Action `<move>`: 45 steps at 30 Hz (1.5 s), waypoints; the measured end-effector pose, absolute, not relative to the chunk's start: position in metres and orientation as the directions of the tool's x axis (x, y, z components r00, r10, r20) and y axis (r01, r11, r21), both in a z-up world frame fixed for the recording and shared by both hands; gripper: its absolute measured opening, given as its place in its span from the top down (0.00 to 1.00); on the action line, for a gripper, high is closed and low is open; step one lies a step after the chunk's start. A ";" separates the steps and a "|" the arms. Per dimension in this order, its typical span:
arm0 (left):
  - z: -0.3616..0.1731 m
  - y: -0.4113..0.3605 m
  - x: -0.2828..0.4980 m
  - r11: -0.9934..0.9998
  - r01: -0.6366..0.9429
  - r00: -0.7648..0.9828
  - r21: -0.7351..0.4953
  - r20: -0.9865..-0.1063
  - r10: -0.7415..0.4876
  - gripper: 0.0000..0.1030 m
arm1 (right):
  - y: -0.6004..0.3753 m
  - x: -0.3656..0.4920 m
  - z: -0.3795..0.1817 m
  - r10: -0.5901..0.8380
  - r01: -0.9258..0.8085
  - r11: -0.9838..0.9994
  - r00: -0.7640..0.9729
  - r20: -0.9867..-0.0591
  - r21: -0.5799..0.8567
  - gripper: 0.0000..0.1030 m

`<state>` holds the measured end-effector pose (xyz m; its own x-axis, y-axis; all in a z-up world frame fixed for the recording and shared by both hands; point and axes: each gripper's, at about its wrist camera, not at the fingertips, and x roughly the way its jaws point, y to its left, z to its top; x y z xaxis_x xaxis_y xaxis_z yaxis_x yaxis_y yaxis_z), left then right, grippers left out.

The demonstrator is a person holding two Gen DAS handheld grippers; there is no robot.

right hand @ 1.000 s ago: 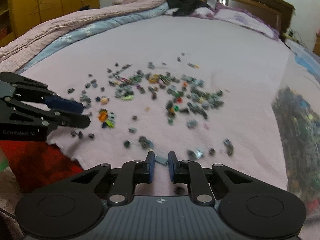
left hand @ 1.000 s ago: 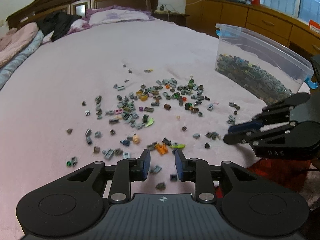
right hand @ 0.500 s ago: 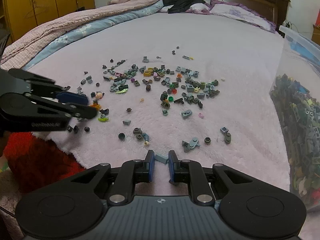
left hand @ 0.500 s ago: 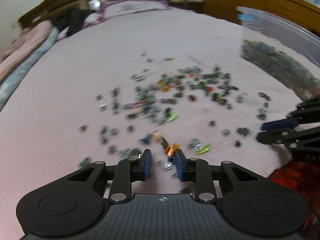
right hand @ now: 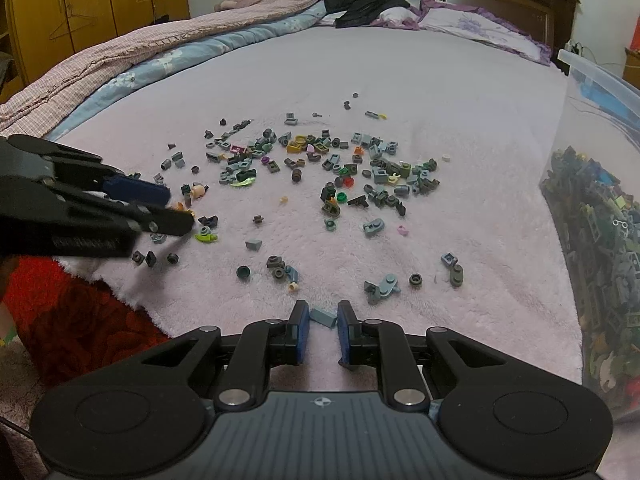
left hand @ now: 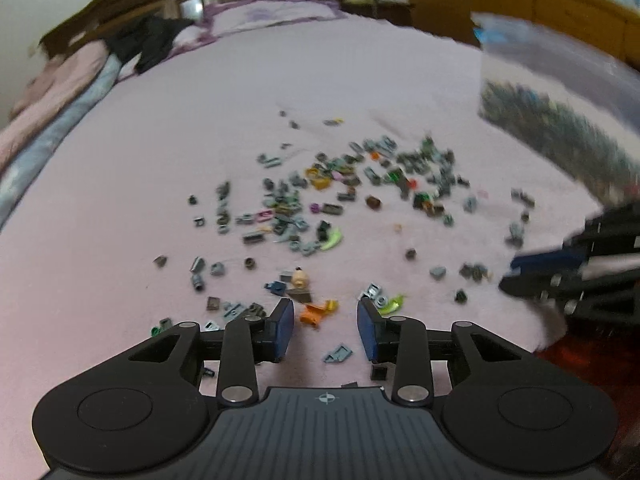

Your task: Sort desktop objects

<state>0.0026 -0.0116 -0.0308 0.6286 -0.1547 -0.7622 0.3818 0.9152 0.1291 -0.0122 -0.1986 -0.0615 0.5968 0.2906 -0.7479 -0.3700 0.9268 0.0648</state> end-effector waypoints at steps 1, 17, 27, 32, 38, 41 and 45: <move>-0.032 -0.011 0.003 0.914 0.385 0.628 0.129 -0.763 -0.157 0.65 | -0.199 -0.012 -0.062 0.291 -0.370 0.927 0.597 -0.748 0.066 0.83; -0.025 0.003 -0.004 0.918 0.393 0.637 0.048 -0.734 -0.234 0.89 | -0.197 -0.017 -0.056 0.277 -0.356 0.933 0.615 -0.739 0.054 0.55; -0.010 0.000 -0.012 0.916 0.400 0.657 0.036 -0.708 -0.259 0.89 | -0.198 -0.023 -0.046 0.264 -0.342 0.939 0.624 -0.736 0.047 0.64; -0.011 -0.004 -0.014 0.911 0.411 0.651 0.034 -0.710 -0.267 0.89 | -0.198 -0.018 -0.050 0.276 -0.326 0.941 0.600 -0.751 0.084 0.65; -0.012 -0.005 -0.016 0.910 0.413 0.649 0.033 -0.712 -0.269 0.89 | -0.193 -0.013 -0.053 0.294 -0.326 0.939 0.586 -0.755 0.112 0.66; -0.012 -0.005 -0.017 0.910 0.414 0.647 0.033 -0.714 -0.268 0.89 | -0.192 -0.013 -0.052 0.291 -0.329 0.938 0.592 -0.752 0.104 0.77; -0.010 -0.007 -0.018 0.907 0.420 0.649 0.038 -0.711 -0.271 0.89 | -0.192 -0.016 -0.046 0.287 -0.339 0.937 0.610 -0.739 0.084 0.83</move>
